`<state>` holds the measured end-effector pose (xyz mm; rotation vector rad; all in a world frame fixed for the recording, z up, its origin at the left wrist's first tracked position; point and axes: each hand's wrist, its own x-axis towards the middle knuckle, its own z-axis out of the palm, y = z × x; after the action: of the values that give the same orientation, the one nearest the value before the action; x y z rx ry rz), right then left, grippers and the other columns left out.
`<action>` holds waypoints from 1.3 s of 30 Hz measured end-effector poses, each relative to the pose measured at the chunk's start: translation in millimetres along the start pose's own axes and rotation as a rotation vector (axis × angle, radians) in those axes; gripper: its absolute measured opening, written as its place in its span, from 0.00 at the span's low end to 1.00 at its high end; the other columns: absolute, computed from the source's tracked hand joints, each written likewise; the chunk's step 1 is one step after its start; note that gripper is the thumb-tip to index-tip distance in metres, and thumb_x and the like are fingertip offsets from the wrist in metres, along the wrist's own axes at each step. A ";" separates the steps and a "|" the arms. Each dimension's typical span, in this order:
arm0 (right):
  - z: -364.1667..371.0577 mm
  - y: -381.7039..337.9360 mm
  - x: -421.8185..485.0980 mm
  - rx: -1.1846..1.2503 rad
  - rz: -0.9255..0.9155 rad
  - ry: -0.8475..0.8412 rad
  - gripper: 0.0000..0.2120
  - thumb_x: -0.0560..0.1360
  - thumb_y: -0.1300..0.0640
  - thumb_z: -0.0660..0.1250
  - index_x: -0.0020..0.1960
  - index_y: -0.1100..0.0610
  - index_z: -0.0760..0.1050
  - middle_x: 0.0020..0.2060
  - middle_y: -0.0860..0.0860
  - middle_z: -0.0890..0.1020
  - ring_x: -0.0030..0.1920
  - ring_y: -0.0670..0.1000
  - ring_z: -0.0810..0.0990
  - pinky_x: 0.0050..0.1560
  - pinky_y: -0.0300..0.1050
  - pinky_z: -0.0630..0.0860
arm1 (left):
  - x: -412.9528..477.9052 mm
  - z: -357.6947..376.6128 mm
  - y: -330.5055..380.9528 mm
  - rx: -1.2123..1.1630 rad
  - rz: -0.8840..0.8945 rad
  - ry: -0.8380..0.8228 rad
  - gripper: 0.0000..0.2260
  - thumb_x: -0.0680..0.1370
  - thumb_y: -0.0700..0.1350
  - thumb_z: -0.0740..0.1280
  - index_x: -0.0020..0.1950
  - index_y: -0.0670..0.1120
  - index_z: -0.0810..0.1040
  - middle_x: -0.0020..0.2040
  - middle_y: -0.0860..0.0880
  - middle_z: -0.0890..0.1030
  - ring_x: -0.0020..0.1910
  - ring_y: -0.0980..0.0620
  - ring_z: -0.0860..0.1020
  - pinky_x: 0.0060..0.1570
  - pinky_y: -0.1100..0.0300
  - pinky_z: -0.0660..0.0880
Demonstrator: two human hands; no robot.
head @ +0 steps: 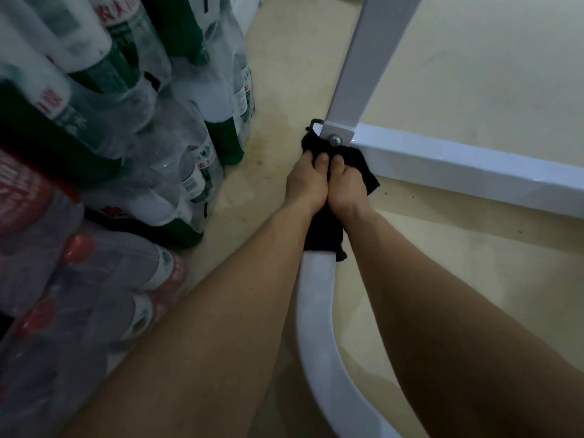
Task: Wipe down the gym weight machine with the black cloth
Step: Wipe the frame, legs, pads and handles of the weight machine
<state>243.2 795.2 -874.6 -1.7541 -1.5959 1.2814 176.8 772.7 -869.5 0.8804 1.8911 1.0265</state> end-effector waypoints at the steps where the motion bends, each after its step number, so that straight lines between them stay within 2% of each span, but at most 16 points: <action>1: -0.1 5.7 -9.4 -0.014 -0.020 -0.004 0.24 0.85 0.48 0.50 0.55 0.63 0.78 0.50 0.60 0.83 0.52 0.60 0.81 0.51 0.49 0.74 | -10.0 -0.3 -7.8 0.003 0.000 -0.006 0.16 0.84 0.49 0.57 0.66 0.44 0.76 0.59 0.41 0.81 0.58 0.41 0.78 0.58 0.52 0.73; 3: 0.7 22.3 -31.4 -0.032 -0.064 -0.021 0.21 0.85 0.50 0.50 0.58 0.61 0.77 0.52 0.59 0.82 0.53 0.59 0.80 0.49 0.45 0.71 | -30.1 -1.3 -24.8 0.002 -0.005 -0.022 0.17 0.85 0.50 0.56 0.69 0.44 0.74 0.61 0.40 0.80 0.59 0.41 0.78 0.59 0.52 0.73; 6: -0.5 33.0 -51.5 -0.023 -0.091 -0.023 0.19 0.86 0.51 0.50 0.61 0.60 0.76 0.54 0.57 0.82 0.54 0.58 0.80 0.47 0.44 0.69 | -41.3 -2.6 -34.6 0.013 -0.030 -0.037 0.18 0.85 0.50 0.56 0.70 0.42 0.73 0.62 0.40 0.79 0.60 0.42 0.77 0.54 0.57 0.70; 10: 2.9 28.0 -34.8 -0.025 -0.077 -0.014 0.21 0.85 0.47 0.49 0.59 0.58 0.76 0.53 0.57 0.83 0.54 0.59 0.81 0.56 0.53 0.76 | -28.7 -2.0 -27.3 0.003 -0.029 -0.039 0.17 0.85 0.50 0.56 0.69 0.44 0.73 0.60 0.41 0.80 0.58 0.43 0.78 0.49 0.61 0.67; 13: 1.5 23.3 -18.5 -0.058 -0.062 0.008 0.23 0.85 0.46 0.48 0.54 0.58 0.77 0.50 0.57 0.83 0.51 0.59 0.81 0.52 0.52 0.77 | -11.3 0.5 -20.0 -0.030 -0.021 -0.045 0.17 0.85 0.51 0.56 0.68 0.45 0.75 0.59 0.42 0.81 0.56 0.45 0.78 0.50 0.60 0.68; 15: 0.9 17.5 -7.1 -0.138 -0.049 0.040 0.22 0.85 0.46 0.47 0.46 0.56 0.74 0.49 0.58 0.82 0.49 0.60 0.80 0.46 0.48 0.71 | 1.9 2.0 -15.6 -0.058 -0.027 -0.045 0.16 0.85 0.51 0.57 0.67 0.45 0.76 0.58 0.43 0.82 0.55 0.46 0.78 0.50 0.60 0.68; 17: 0.6 10.7 2.9 -0.153 -0.026 0.062 0.19 0.85 0.48 0.48 0.43 0.54 0.70 0.50 0.59 0.82 0.50 0.60 0.79 0.46 0.45 0.66 | 13.8 2.7 -11.3 -0.081 -0.027 -0.041 0.16 0.85 0.51 0.58 0.66 0.45 0.77 0.57 0.44 0.82 0.55 0.46 0.79 0.49 0.60 0.68; 21: -0.4 3.8 16.6 -0.150 -0.034 0.078 0.19 0.85 0.49 0.48 0.41 0.54 0.68 0.52 0.60 0.81 0.53 0.61 0.79 0.48 0.46 0.67 | 27.5 3.6 -5.5 -0.081 0.000 -0.025 0.15 0.84 0.49 0.58 0.63 0.43 0.79 0.55 0.44 0.83 0.53 0.45 0.79 0.48 0.59 0.69; 25: -3.1 -2.7 13.9 -0.150 -0.037 0.073 0.18 0.85 0.48 0.48 0.46 0.55 0.71 0.55 0.62 0.81 0.56 0.63 0.78 0.58 0.52 0.74 | 25.8 2.8 -0.8 -0.045 0.014 0.018 0.15 0.83 0.50 0.59 0.58 0.43 0.80 0.54 0.42 0.83 0.53 0.43 0.80 0.49 0.56 0.72; 28: -2.2 1.5 7.9 -0.120 -0.061 0.031 0.18 0.85 0.50 0.48 0.45 0.55 0.70 0.54 0.63 0.81 0.56 0.63 0.78 0.57 0.52 0.73 | 13.8 1.2 -6.1 -0.057 -0.007 0.003 0.17 0.84 0.51 0.58 0.59 0.41 0.80 0.55 0.41 0.83 0.54 0.41 0.80 0.54 0.53 0.75; 30: -1.2 10.5 -1.4 -0.122 -0.090 0.001 0.17 0.85 0.51 0.48 0.47 0.57 0.71 0.54 0.63 0.80 0.56 0.63 0.78 0.53 0.50 0.72 | 0.4 1.5 -14.2 -0.016 -0.004 -0.021 0.18 0.85 0.50 0.55 0.64 0.42 0.78 0.58 0.40 0.81 0.57 0.42 0.79 0.54 0.55 0.73; 32: 1.7 19.0 -20.1 -0.083 -0.065 -0.020 0.17 0.86 0.50 0.49 0.54 0.60 0.72 0.56 0.62 0.79 0.54 0.61 0.78 0.49 0.46 0.68 | -20.9 -2.3 -21.9 0.017 -0.012 -0.005 0.19 0.86 0.50 0.53 0.65 0.41 0.77 0.60 0.40 0.80 0.58 0.42 0.78 0.50 0.59 0.69; 34: 3.6 27.2 -43.6 -0.031 -0.037 -0.023 0.19 0.86 0.49 0.50 0.63 0.62 0.70 0.57 0.61 0.79 0.51 0.58 0.77 0.47 0.43 0.65 | -46.4 -5.9 -27.9 0.007 -0.037 0.004 0.19 0.86 0.50 0.52 0.64 0.41 0.77 0.57 0.41 0.80 0.55 0.43 0.78 0.48 0.60 0.67; 36: 3.6 36.8 -71.2 -0.028 -0.042 -0.040 0.19 0.86 0.49 0.49 0.67 0.61 0.68 0.59 0.61 0.79 0.54 0.60 0.78 0.47 0.43 0.65 | -75.7 -8.7 -35.4 -0.014 -0.067 -0.010 0.20 0.86 0.51 0.51 0.63 0.42 0.77 0.55 0.42 0.80 0.51 0.45 0.77 0.48 0.60 0.67; 39: -0.1 50.9 -114.3 -0.042 -0.059 -0.068 0.21 0.86 0.48 0.48 0.71 0.59 0.66 0.61 0.61 0.78 0.59 0.62 0.78 0.49 0.43 0.65 | -119.2 -13.0 -50.2 -0.014 -0.096 -0.009 0.20 0.86 0.52 0.51 0.64 0.43 0.76 0.58 0.41 0.80 0.55 0.44 0.78 0.50 0.59 0.68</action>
<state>281.2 676.1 -878.0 -1.6917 -1.7112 1.3010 208.3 646.6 -872.1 0.7771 1.8974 0.9753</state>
